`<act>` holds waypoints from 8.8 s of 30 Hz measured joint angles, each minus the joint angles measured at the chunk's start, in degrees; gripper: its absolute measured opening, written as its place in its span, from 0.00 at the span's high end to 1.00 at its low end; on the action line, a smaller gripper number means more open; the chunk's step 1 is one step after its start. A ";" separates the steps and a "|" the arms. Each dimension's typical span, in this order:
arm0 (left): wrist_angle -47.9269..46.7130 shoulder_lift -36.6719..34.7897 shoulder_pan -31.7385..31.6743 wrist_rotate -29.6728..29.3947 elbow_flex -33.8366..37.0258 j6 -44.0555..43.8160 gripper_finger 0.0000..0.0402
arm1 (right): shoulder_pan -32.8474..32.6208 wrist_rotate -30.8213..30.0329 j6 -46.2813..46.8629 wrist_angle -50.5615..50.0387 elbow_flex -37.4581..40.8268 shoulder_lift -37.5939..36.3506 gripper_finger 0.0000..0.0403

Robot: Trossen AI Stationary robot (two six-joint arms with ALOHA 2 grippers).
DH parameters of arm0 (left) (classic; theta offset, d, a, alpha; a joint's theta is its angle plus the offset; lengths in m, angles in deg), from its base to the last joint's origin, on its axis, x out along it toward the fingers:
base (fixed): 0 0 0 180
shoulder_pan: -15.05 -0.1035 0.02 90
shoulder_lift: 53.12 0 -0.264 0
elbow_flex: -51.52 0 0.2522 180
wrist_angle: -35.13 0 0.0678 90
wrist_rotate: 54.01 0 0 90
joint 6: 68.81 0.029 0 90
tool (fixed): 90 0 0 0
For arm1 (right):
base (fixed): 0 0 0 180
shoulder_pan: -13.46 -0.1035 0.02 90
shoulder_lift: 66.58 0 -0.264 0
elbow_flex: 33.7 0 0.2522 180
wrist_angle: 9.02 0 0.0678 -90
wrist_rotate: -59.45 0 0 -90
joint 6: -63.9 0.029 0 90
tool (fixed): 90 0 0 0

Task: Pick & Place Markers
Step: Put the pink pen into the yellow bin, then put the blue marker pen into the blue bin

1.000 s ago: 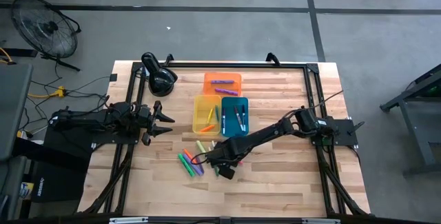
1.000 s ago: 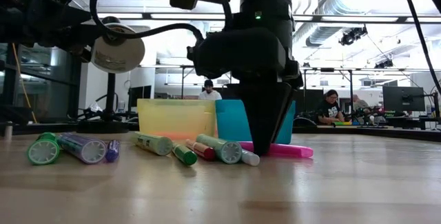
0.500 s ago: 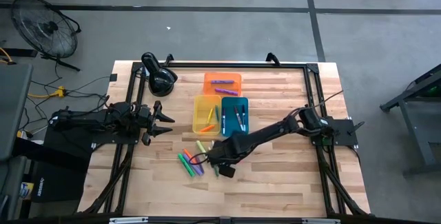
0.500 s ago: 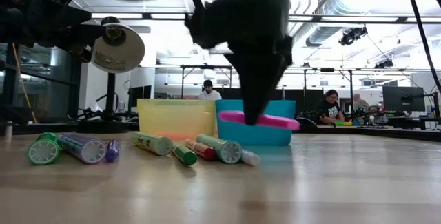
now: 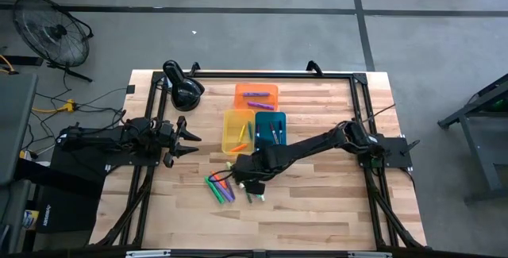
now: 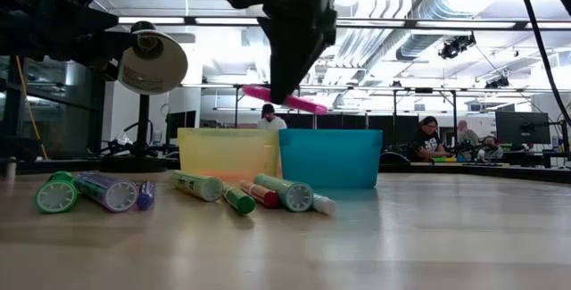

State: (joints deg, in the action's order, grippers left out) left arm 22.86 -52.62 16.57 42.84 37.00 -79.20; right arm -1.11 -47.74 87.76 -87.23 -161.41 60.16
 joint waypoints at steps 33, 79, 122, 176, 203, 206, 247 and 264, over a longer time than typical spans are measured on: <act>0.00 0.00 0.00 0.00 0.00 0.00 0.58 | 10.27 -5.24 -22.89 17.35 0.02 5.07 0.91; 0.00 0.00 0.00 0.00 0.00 0.00 0.58 | 8.70 -14.43 -10.14 11.24 -5.51 7.04 0.59; 0.00 0.01 0.00 -0.01 0.00 0.00 0.58 | -0.22 9.45 25.44 -2.20 -0.53 7.04 0.56; 0.00 0.00 0.00 0.00 0.00 -0.02 0.58 | -2.94 11.39 35.21 -2.47 -0.48 10.19 0.55; 0.00 0.01 0.00 0.00 0.00 -0.02 0.58 | -3.76 16.65 38.75 5.78 8.46 9.05 0.55; 0.00 0.00 0.00 0.00 0.00 -0.02 0.58 | -4.24 16.62 39.29 5.63 8.46 9.05 0.55; 0.00 0.00 0.00 0.00 0.00 -0.02 0.58 | -3.84 19.60 32.94 5.27 8.48 9.03 0.76; -0.01 0.01 0.00 0.00 0.00 -0.01 0.58 | -4.28 18.99 26.13 4.26 8.48 8.96 0.95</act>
State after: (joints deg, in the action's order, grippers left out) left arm 22.85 -52.61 16.57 42.84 37.00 -79.21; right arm -5.39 -28.74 113.89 -82.97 -152.93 69.12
